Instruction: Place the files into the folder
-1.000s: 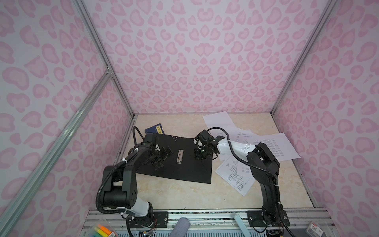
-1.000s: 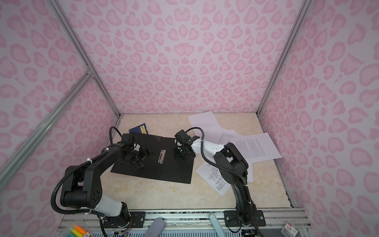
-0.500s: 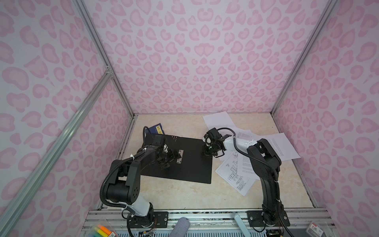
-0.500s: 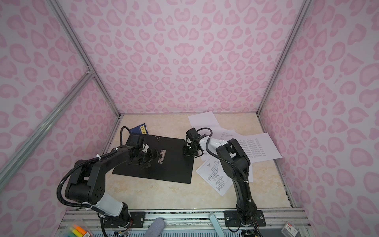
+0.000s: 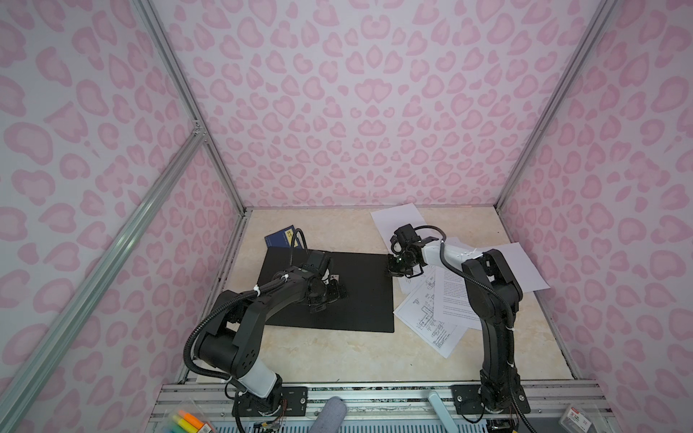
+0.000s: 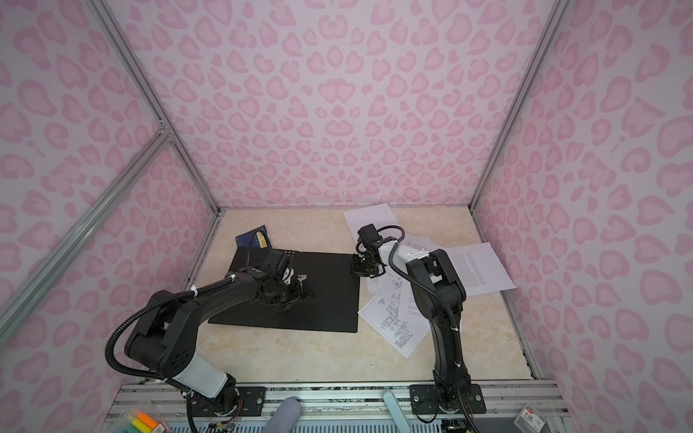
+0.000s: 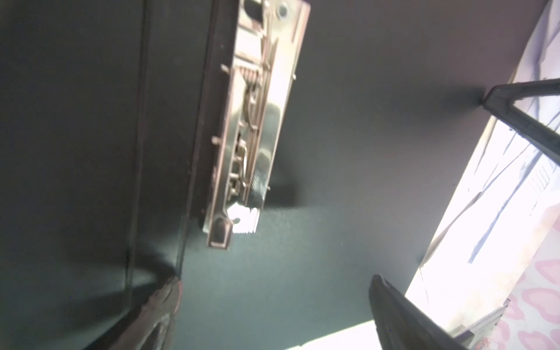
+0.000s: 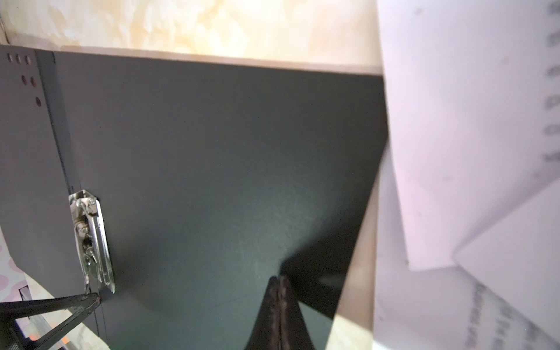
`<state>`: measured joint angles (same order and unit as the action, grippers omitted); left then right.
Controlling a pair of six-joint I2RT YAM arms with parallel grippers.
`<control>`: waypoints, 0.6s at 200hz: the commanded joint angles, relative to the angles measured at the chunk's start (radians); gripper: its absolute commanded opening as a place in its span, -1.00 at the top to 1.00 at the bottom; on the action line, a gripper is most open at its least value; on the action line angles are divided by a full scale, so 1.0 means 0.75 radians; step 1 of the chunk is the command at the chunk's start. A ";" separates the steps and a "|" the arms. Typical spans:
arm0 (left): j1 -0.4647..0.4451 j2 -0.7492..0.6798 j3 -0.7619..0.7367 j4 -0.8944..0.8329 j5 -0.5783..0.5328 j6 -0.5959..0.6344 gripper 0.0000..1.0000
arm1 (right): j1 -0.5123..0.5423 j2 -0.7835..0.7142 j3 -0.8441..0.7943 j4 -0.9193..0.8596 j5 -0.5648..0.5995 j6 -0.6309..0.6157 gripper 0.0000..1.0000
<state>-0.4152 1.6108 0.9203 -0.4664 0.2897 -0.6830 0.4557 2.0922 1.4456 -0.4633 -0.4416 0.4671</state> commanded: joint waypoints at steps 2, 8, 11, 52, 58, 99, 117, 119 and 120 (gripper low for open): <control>0.000 0.034 0.113 -0.140 -0.052 0.036 -0.96 | 0.022 -0.064 -0.015 -0.042 0.016 -0.046 0.84; 0.001 0.051 0.145 -0.151 -0.065 0.046 -0.96 | 0.026 -0.078 -0.014 -0.050 0.023 -0.051 0.75; 0.001 0.061 0.158 -0.155 -0.069 0.051 -0.96 | 0.032 -0.092 -0.016 -0.052 0.025 -0.054 0.66; 0.000 0.193 0.314 -0.147 -0.108 0.087 -0.96 | 0.051 -0.173 -0.060 -0.024 -0.034 -0.034 0.20; 0.000 0.216 0.336 -0.161 -0.126 0.091 -0.96 | 0.051 -0.177 -0.066 -0.024 -0.041 -0.034 0.18; 0.001 0.317 0.414 -0.169 -0.167 0.107 -0.96 | 0.038 -0.220 -0.118 0.001 -0.071 -0.030 -0.10; 0.003 0.361 0.423 -0.164 -0.151 0.105 -0.96 | 0.029 -0.237 -0.134 0.011 -0.084 -0.031 -0.22; 0.003 0.365 0.423 -0.160 -0.146 0.105 -0.96 | 0.029 -0.238 -0.137 0.010 -0.084 -0.031 -0.23; 0.003 0.366 0.423 -0.159 -0.142 0.105 -0.96 | 0.029 -0.240 -0.137 0.011 -0.084 -0.032 -0.24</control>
<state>-0.4141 1.8500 1.2213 -0.5694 0.1833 -0.6159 0.4831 1.9224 1.3586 -0.4709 -0.4831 0.4431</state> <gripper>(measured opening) 0.980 0.593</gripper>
